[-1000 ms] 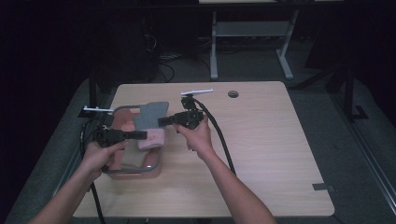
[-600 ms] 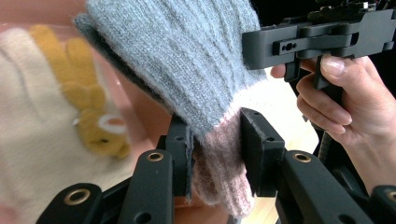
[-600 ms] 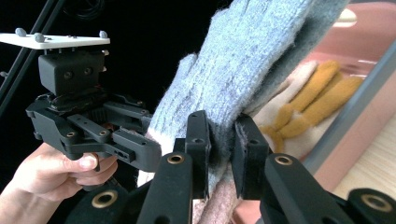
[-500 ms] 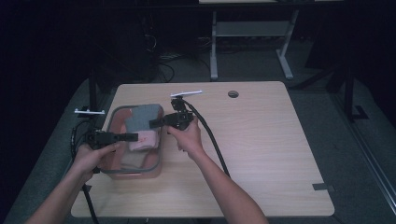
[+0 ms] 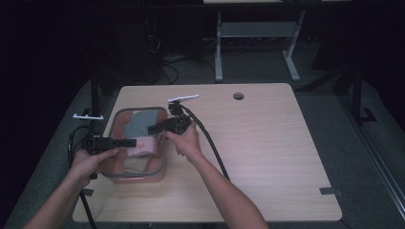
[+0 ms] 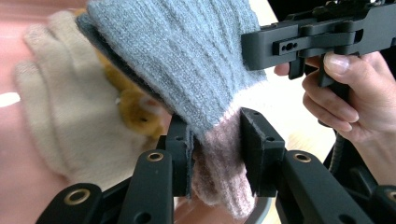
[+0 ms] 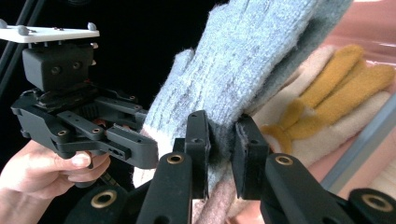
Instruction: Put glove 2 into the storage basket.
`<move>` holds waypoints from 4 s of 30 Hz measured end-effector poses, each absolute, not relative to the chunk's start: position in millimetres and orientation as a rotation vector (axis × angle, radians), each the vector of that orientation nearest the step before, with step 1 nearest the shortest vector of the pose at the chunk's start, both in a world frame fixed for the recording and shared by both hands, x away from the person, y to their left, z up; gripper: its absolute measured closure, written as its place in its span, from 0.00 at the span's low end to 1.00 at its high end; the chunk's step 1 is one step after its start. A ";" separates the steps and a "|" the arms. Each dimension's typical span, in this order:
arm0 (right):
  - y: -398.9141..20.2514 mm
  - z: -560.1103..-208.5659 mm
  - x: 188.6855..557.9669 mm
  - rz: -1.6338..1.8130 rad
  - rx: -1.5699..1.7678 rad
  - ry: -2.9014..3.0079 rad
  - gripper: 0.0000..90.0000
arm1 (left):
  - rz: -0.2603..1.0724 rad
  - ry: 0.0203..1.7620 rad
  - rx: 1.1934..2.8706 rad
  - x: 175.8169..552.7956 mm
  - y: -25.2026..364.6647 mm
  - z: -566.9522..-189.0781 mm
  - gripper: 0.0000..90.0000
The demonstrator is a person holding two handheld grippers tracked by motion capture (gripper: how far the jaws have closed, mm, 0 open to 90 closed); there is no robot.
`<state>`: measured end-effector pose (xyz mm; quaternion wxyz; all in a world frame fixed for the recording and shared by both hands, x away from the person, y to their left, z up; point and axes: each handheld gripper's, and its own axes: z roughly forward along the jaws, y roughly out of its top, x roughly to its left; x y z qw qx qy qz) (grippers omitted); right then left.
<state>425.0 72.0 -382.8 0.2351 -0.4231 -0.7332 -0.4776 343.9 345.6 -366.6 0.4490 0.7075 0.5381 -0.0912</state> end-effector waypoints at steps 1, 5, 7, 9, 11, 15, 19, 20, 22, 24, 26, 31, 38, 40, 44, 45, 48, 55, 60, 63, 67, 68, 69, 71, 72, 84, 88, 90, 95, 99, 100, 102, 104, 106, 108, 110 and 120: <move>73.2 -383.6 425.3 -1.309 -1.160 -2.015 0.86 | -0.227 1.334 1.750 343.8 346.5 -367.1 0.74; 78.3 -385.9 426.4 -1.281 -1.150 -2.038 0.86 | -0.227 1.350 1.757 343.4 349.3 -370.2 0.74; 80.7 -387.4 426.8 -1.271 -1.151 -2.044 0.86 | -0.230 1.355 1.756 343.1 350.7 -372.3 0.74; 83.1 -389.4 427.0 -1.263 -1.146 -2.055 0.86 | -0.230 1.360 1.760 342.9 352.2 -374.2 0.74; 85.7 -391.5 427.0 -1.253 -1.147 -2.062 0.86 | -0.229 1.367 1.761 342.4 353.5 -375.9 0.74; 90.5 -394.4 426.7 -1.237 -1.143 -2.071 0.86 | -0.230 1.382 1.764 340.9 357.2 -379.0 0.74; 97.3 -396.9 426.1 -1.202 -1.143 -2.102 0.86 | -0.229 1.393 1.772 339.9 360.2 -383.5 0.74; 97.3 -396.9 426.1 -1.202 -1.143 -2.102 0.86 | -0.231 1.396 1.769 339.5 360.2 -384.4 0.74; 99.7 -399.2 425.3 -1.186 -1.143 -2.121 0.86 | -0.233 1.401 1.771 338.8 360.9 -387.2 0.74; 100.6 -399.6 425.1 -1.178 -1.146 -2.127 0.86 | -0.230 1.406 1.777 338.4 361.4 -389.4 0.74; 102.6 -399.9 424.6 -1.170 -1.142 -2.146 0.85 | -0.222 1.410 1.785 338.2 361.9 -391.1 0.74; 106.0 -400.9 424.2 -1.147 -1.138 -2.184 0.84 | -0.205 1.433 1.816 337.8 361.0 -396.5 0.74; 100.2 -397.8 425.9 -1.148 -1.151 -2.215 0.81 | -0.187 1.457 1.850 341.2 356.5 -403.1 0.72; 98.5 -395.6 425.1 -1.145 -1.156 -2.221 0.81 | -0.178 1.455 1.866 342.4 354.1 -402.4 0.72; 93.3 -393.2 423.8 -1.150 -1.155 -2.222 0.80 | -0.158 1.458 1.883 343.1 352.0 -400.3 0.69; 91.6 -392.8 423.9 -1.157 -1.154 -2.222 0.80 | -0.154 1.460 1.880 343.1 352.2 -399.7 0.68; 87.0 -391.0 424.6 -1.179 -1.157 -2.209 0.80 | -0.135 1.467 1.875 343.4 353.3 -397.2 0.67; 79.2 -387.8 425.6 -1.201 -1.161 -2.189 0.80 | -0.117 1.469 1.871 345.9 352.7 -391.4 0.62; 73.3 -386.4 425.9 -1.223 -1.157 -2.167 0.79 | -0.097 1.478 1.853 347.1 354.4 -386.4 0.61; 70.2 -385.7 425.5 -1.225 -1.155 -2.165 0.79 | -0.085 1.481 1.845 346.9 356.2 -382.3 0.61; 65.9 -382.9 425.5 -1.231 -1.162 -2.169 0.79 | -0.058 1.469 1.834 347.0 357.6 -372.1 0.60; 64.8 -381.7 425.3 -1.232 -1.162 -2.165 0.79 | -0.054 1.467 1.836 347.4 358.4 -369.4 0.60; 63.5 -380.8 425.3 -1.237 -1.162 -2.168 0.79 | -0.053 1.467 1.830 347.7 358.8 -366.9 0.60; 60.6 -379.1 425.2 -1.241 -1.166 -2.167 0.79 | -0.048 1.458 1.820 348.2 358.9 -362.3 0.60; 59.0 -378.2 425.1 -1.242 -1.171 -2.163 0.78 | -0.044 1.453 1.816 348.3 358.4 -360.4 0.60; 33.2 -375.7 421.7 -1.291 -1.194 -2.110 0.75 | -0.055 1.340 1.759 346.9 340.1 -345.1 0.61; 22.6 -375.2 419.8 -1.310 -1.202 -2.083 0.74 | -0.060 1.325 1.732 347.9 334.1 -344.2 0.59; 18.1 -375.5 419.1 -1.309 -1.201 -2.081 0.74 | -0.062 1.319 1.733 348.4 330.9 -344.5 0.58; 1.7 -377.1 419.6 -1.316 -1.209 -2.083 0.72 | -0.094 1.294 1.743 350.6 319.0 -346.0 0.55; -10.9 -377.8 419.7 -1.324 -1.227 -2.075 0.71 | -0.122 1.263 1.747 351.6 308.1 -346.0 0.52; -14.0 -378.0 419.8 -1.324 -1.230 -2.076 0.70 | -0.127 1.259 1.754 351.8 305.4 -345.9 0.52; -20.4 -377.7 419.7 -1.334 -1.241 -2.074 0.68 | -0.140 1.246 1.772 352.8 300.6 -346.3 0.51; -26.4 -376.4 419.2 -1.334 -1.252 -2.071 0.68 | -0.152 1.243 1.778 353.7 296.5 -347.4 0.48; -31.9 -375.3 419.0 -1.340 -1.262 -2.077 0.67 | -0.157 1.235 1.780 354.2 293.6 -348.2 0.46; -36.9 -374.1 418.9 -1.344 -1.272 -2.065 0.66 | -0.162 1.232 1.783 354.4 290.8 -348.8 0.45; -41.7 -373.2 418.8 -1.348 -1.277 -2.067 0.66 | -0.164 1.229 1.784 354.2 287.4 -348.8 0.42; -58.6 -371.1 418.4 -1.382 -1.290 -2.062 0.63 | -0.171 1.218 1.780 355.6 271.1 -342.7 0.31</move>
